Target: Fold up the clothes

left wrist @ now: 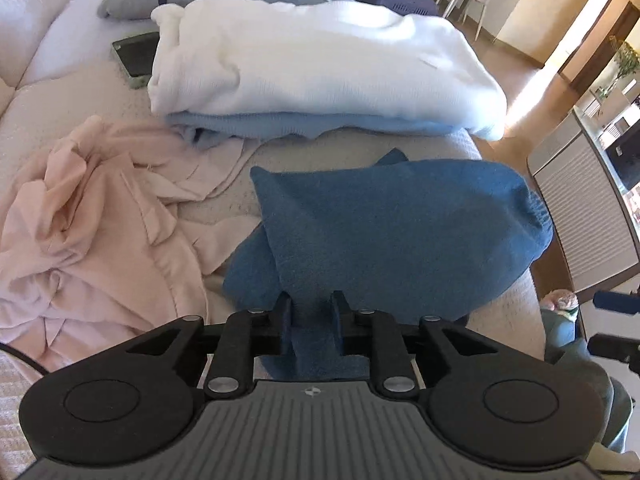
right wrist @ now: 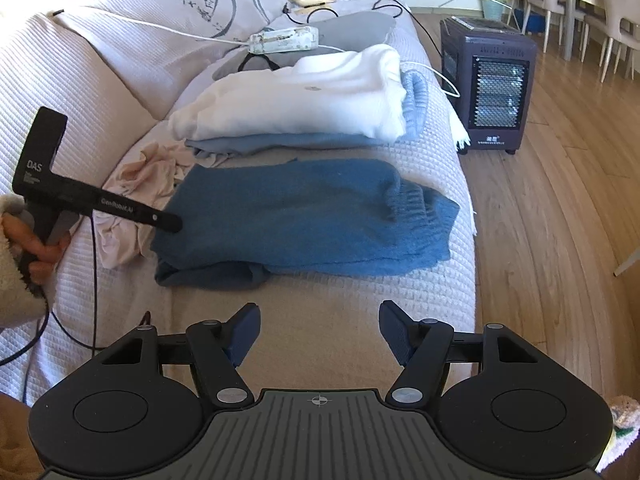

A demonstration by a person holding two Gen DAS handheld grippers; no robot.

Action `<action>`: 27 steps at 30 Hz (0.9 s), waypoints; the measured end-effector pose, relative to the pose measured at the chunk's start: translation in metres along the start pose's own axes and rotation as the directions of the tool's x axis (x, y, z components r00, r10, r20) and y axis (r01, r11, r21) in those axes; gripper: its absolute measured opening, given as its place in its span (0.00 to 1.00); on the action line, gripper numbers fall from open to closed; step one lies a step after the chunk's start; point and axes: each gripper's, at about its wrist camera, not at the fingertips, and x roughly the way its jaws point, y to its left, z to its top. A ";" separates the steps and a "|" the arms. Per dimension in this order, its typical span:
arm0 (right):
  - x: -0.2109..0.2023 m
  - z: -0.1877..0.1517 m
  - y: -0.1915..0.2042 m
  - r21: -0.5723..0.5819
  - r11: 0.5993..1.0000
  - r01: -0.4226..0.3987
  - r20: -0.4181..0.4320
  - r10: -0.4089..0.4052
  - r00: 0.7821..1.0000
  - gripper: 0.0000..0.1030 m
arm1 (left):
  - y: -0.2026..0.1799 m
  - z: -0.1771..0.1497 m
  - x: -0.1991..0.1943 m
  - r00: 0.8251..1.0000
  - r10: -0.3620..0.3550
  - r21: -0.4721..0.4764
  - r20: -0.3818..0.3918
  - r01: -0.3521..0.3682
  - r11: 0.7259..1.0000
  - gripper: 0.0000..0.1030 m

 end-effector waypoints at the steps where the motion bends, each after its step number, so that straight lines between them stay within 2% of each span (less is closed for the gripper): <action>1: 0.000 -0.001 -0.002 0.007 1.000 0.003 -0.003 -0.003 1.000 0.65 | 0.000 0.001 -0.002 1.000 -0.015 -0.005 0.009 0.015 1.000 0.11; 2: 0.001 -0.001 -0.003 0.013 1.000 0.004 -0.006 -0.004 1.000 0.65 | 0.000 0.001 -0.003 1.000 -0.025 -0.010 0.016 0.025 1.000 0.07; 6: 0.003 -0.001 -0.006 0.023 1.000 0.008 -0.008 -0.007 1.000 0.65 | -0.001 0.002 -0.015 0.998 -0.039 -0.045 0.047 0.041 0.998 0.06; 12: 0.003 0.002 -0.005 0.011 1.000 0.009 -0.001 -0.009 1.000 0.65 | 0.001 -0.013 -0.064 0.978 -0.190 -0.181 0.083 0.203 0.962 0.05; 14: 0.004 0.002 -0.006 0.015 1.000 0.005 -0.001 -0.005 1.000 0.65 | 0.006 -0.024 -0.058 0.983 -0.163 -0.186 0.085 0.176 0.967 0.05; 15: 0.006 0.002 -0.006 0.014 1.000 0.002 -0.005 -0.002 1.000 0.65 | 0.010 -0.028 -0.048 0.989 -0.128 -0.186 0.074 0.140 0.973 0.05; 18: 0.010 0.004 -0.004 -0.001 1.000 -0.001 -0.015 0.001 1.000 0.65 | 0.024 -0.039 0.001 0.998 -0.055 -0.209 -0.034 0.047 0.977 0.06; 20: 0.009 0.004 -0.004 -0.003 1.000 0.001 -0.012 -0.001 1.000 0.65 | 0.024 -0.044 0.012 0.998 -0.037 -0.210 -0.056 0.025 0.977 0.07; 22: 0.006 0.003 -0.009 0.015 1.000 0.001 -0.003 -0.001 1.000 0.65 | 0.023 -0.045 0.017 0.998 -0.005 -0.192 -0.060 -0.006 0.981 0.13; 23: 0.004 0.003 -0.016 0.037 0.999 0.002 0.001 -0.002 1.000 0.65 | 0.022 -0.043 0.020 0.998 0.026 -0.174 -0.059 -0.036 0.984 0.25; 24: 0.003 0.003 -0.023 0.063 0.998 0.006 0.000 -0.006 1.000 0.65 | 0.022 -0.042 0.022 0.996 0.047 -0.169 -0.069 -0.058 0.984 0.31; 25: 0.003 0.005 -0.032 0.094 0.995 0.018 0.003 -0.018 1.000 0.65 | 0.022 -0.041 0.020 0.996 0.053 -0.162 -0.071 -0.064 0.985 0.35; 27: 0.003 0.009 -0.050 0.157 0.987 0.037 0.024 -0.041 0.999 0.66 | 0.021 -0.040 0.014 0.997 0.049 -0.162 -0.066 -0.059 0.985 0.35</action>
